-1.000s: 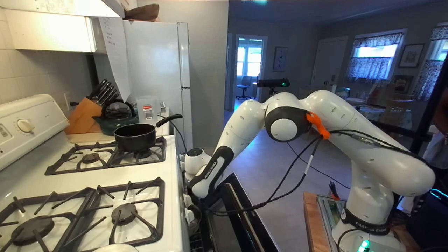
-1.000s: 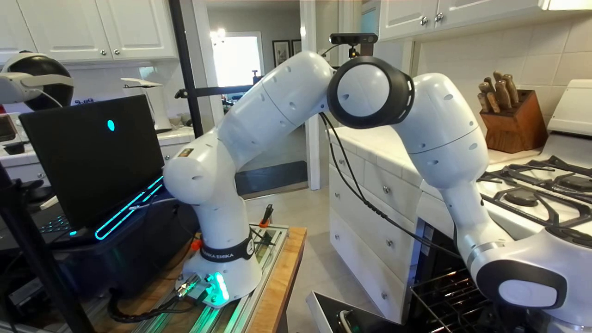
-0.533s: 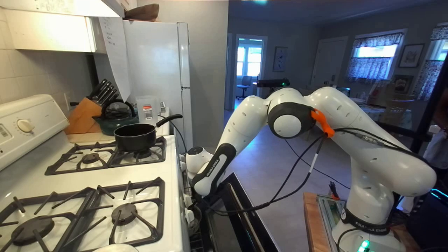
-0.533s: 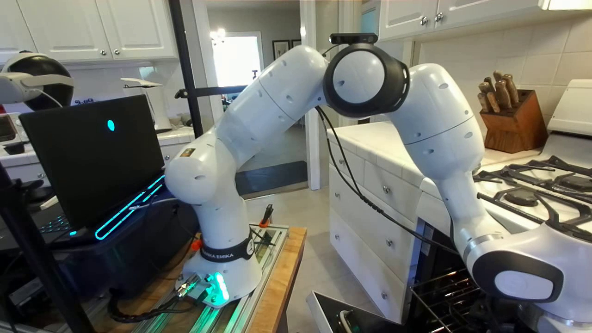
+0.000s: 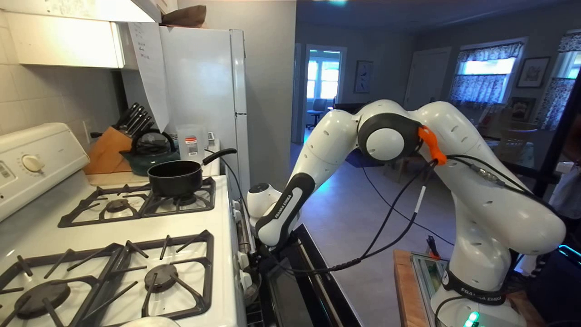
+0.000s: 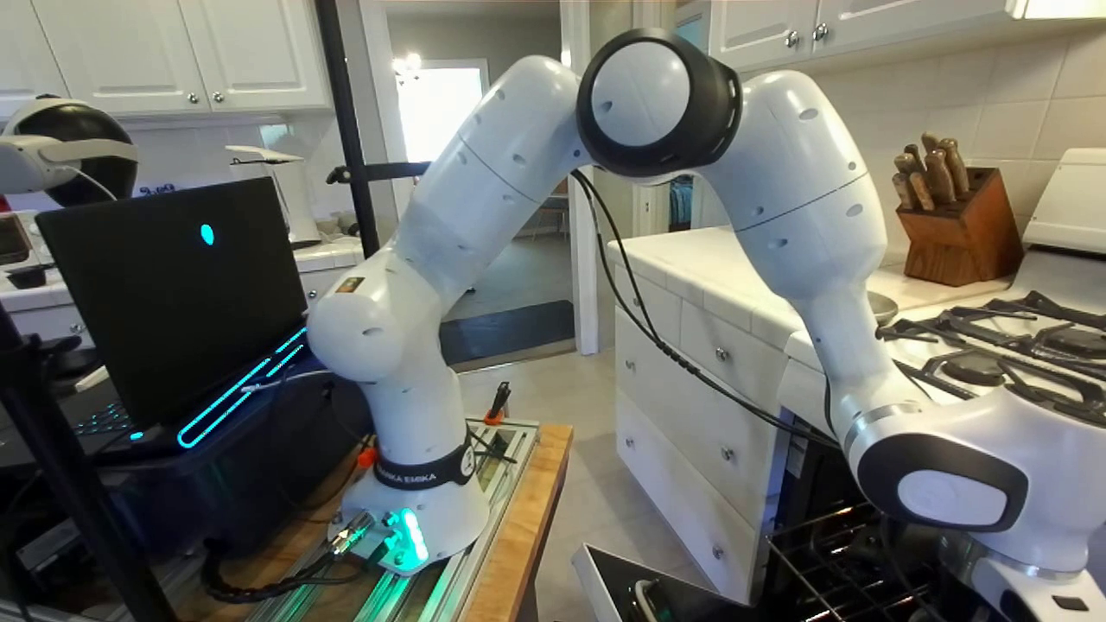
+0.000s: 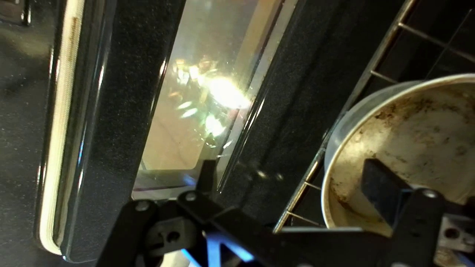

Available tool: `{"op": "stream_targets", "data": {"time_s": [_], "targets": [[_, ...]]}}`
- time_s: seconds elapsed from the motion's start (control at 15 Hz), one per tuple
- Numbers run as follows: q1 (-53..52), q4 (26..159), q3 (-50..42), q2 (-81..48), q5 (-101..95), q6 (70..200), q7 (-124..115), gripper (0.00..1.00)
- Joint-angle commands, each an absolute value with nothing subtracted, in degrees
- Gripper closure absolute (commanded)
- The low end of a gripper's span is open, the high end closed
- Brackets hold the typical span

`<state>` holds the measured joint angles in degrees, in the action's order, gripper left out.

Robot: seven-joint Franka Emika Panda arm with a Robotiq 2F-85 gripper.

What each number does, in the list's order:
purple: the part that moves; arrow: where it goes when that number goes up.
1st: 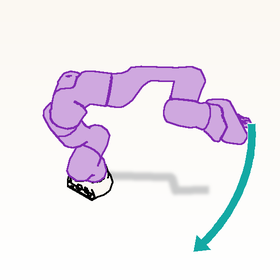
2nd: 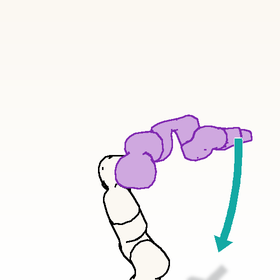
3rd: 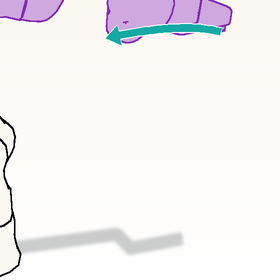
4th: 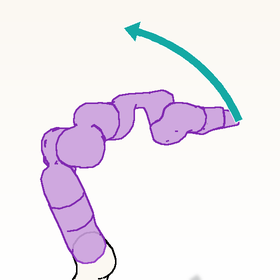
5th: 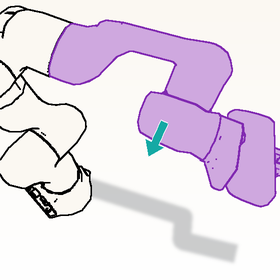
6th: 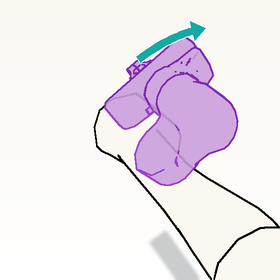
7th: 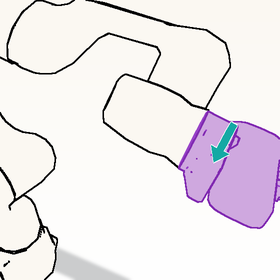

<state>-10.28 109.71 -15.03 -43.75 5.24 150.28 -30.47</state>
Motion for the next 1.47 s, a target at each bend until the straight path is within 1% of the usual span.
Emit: {"op": "stream_targets", "data": {"time_s": [0.0,0.13,0.2,0.27,0.4,0.47,0.73,1.0,1.07,1.27,1.4], "targets": [[-9.9,114.9,-14.4,-39.1,3.5,147.9,-29.1,0.0],[-10.3,116.0,-14.7,-38.5,1.8,146.3,-28.3,0.0],[-10.4,116.5,-14.7,-38.4,1.0,145.8,-28.0,0.02],[-10.4,116.8,-14.6,-38.3,0.2,145.5,-27.6,0.1],[-10.8,117.4,-14.7,-38.3,-1.5,145.4,-27.5,0.31],[-10.9,117.8,-14.6,-38.4,-2.3,146.1,-27.4,0.39],[-10.6,118.6,-13.6,-38.4,-3.9,149.4,-26.0,0.67],[-8.1,118.6,-10.0,-38.9,-1.5,152.2,-22.5,0.95],[-7.5,118.7,-9.1,-39.0,-1.0,153.1,-21.7,1.0],[-5.5,119.5,-6.4,-38.5,0.0,154.4,-18.7,1.0],[-5.6,120.5,-6.6,-37.7,0.1,155.2,-19.3,1.0]]}}
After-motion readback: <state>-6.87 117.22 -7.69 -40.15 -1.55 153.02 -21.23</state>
